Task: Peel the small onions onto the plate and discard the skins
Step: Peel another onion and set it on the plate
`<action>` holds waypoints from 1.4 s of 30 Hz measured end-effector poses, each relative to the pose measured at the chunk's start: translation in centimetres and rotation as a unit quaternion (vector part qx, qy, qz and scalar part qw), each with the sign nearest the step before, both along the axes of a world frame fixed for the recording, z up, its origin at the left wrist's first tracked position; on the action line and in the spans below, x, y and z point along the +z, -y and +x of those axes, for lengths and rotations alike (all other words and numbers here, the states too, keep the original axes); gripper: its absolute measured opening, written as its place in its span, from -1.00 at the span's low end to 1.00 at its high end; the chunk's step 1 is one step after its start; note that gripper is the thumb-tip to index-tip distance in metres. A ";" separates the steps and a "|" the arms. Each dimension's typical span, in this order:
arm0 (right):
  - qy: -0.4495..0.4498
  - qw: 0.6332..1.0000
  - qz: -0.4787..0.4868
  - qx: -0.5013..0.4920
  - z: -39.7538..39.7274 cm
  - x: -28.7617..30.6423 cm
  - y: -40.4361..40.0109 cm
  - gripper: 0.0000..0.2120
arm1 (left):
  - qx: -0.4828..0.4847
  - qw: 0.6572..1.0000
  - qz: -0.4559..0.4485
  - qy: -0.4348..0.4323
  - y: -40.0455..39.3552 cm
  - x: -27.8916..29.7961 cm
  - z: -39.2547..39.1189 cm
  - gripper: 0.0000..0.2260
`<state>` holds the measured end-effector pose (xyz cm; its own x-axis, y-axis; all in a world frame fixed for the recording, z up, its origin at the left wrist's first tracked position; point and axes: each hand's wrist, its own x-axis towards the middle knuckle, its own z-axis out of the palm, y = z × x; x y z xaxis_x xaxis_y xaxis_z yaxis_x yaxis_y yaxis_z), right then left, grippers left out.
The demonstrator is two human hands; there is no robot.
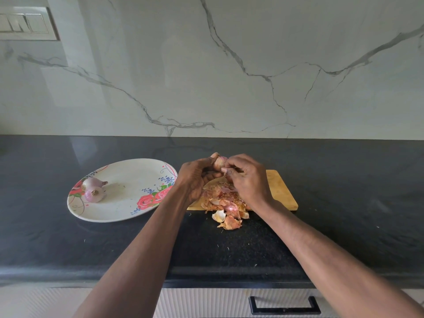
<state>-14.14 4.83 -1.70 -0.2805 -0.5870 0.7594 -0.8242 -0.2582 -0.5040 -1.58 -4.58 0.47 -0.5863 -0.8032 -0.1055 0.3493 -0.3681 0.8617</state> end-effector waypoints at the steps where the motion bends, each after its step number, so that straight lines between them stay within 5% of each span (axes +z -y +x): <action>1: -0.001 1.000 0.000 -0.003 0.0 0.0 0.0 -0.88 | 0.001 1.000 0.004 0.000 0.0 0.0 0.0 -0.91; 11: 0.082 0.996 0.014 -0.016 -0.1 0.7 0.1 -0.75 | 0.002 1.000 0.017 0.000 0.0 0.1 0.1 -0.90; 20: 0.144 0.989 0.017 -0.015 -0.1 0.9 0.0 -0.93 | -0.035 0.999 -0.016 -0.002 -0.2 0.2 0.1 -0.92; 32: -0.010 0.996 0.094 -0.009 0.6 0.2 0.3 -0.94 | -0.016 1.000 -0.016 -0.018 0.0 0.0 -0.2 -0.85; 39: 0.061 0.994 0.086 -0.017 0.1 0.9 -0.3 -0.72 | -0.017 0.996 0.048 -0.077 0.7 -0.1 0.4 -0.78; 42: 0.093 0.993 0.070 -0.029 0.1 1.1 -0.4 -0.83 | -0.034 0.996 0.037 -0.080 0.7 0.0 0.5 -0.80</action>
